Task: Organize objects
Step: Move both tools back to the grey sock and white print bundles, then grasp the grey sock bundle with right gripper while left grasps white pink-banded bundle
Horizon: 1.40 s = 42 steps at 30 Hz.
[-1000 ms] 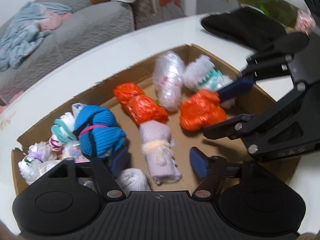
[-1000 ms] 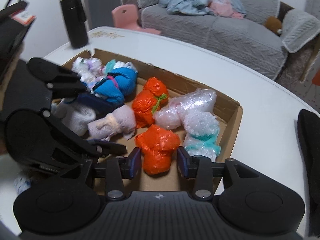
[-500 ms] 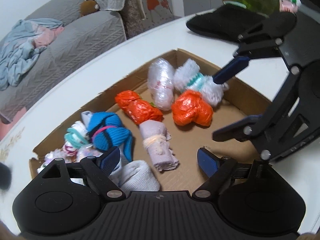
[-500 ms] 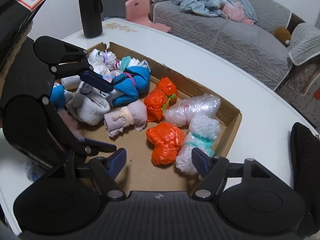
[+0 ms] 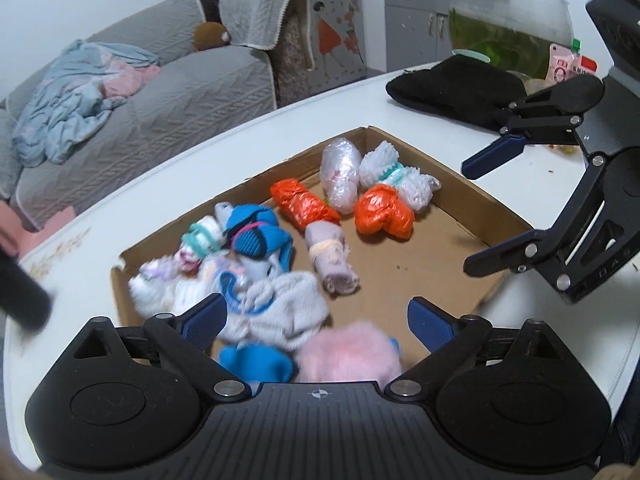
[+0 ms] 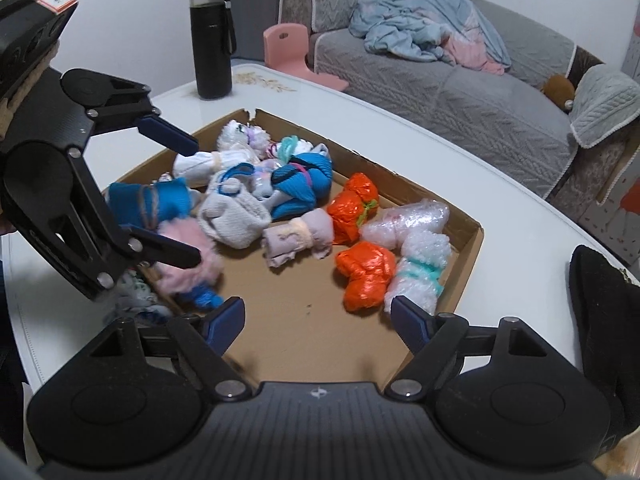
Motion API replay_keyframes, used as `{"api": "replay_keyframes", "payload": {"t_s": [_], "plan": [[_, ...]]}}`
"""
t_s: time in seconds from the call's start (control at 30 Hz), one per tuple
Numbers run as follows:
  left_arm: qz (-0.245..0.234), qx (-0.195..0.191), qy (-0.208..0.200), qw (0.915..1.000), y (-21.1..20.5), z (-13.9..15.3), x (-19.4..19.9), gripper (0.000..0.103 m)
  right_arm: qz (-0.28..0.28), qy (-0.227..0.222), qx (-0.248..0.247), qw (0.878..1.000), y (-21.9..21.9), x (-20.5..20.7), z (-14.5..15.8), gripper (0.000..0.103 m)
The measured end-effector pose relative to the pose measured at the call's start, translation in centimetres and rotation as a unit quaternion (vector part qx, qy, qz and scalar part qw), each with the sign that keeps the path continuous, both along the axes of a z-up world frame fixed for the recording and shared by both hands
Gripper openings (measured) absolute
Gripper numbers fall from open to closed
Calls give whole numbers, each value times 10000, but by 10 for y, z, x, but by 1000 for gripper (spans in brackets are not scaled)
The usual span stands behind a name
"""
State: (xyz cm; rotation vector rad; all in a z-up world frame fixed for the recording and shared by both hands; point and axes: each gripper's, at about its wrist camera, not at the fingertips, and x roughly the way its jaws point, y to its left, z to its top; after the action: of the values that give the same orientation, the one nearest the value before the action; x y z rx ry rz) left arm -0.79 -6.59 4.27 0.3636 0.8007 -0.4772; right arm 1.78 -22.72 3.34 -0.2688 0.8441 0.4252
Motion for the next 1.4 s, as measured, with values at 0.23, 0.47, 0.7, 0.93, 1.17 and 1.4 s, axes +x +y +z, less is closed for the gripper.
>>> {"api": "replay_keyframes", "payload": {"t_s": [0.23,0.47,0.7,0.93,1.17,1.4], "plan": [[271,-342,-126,9990,34,-1,-46,102,-99,-303,246,9992,14,-42,0,87],[496,-663,66,9965,59,-21,-85,102,-113,-458,728,9962,39,-76,-20,101],[886,-747,306,9928,79,-45,-105,102,-171,-334,838,9958,71,-74,-54,101],[1095,-812,434,9897,92,-56,-110,102,-232,-377,826,9956,92,-60,-73,101],[1113,-833,503,9890,92,-59,-105,102,-196,-493,890,9946,102,-59,-85,76],[1081,-988,543,9877,77,-63,-97,102,-239,-476,752,9957,68,-82,-71,68]]}}
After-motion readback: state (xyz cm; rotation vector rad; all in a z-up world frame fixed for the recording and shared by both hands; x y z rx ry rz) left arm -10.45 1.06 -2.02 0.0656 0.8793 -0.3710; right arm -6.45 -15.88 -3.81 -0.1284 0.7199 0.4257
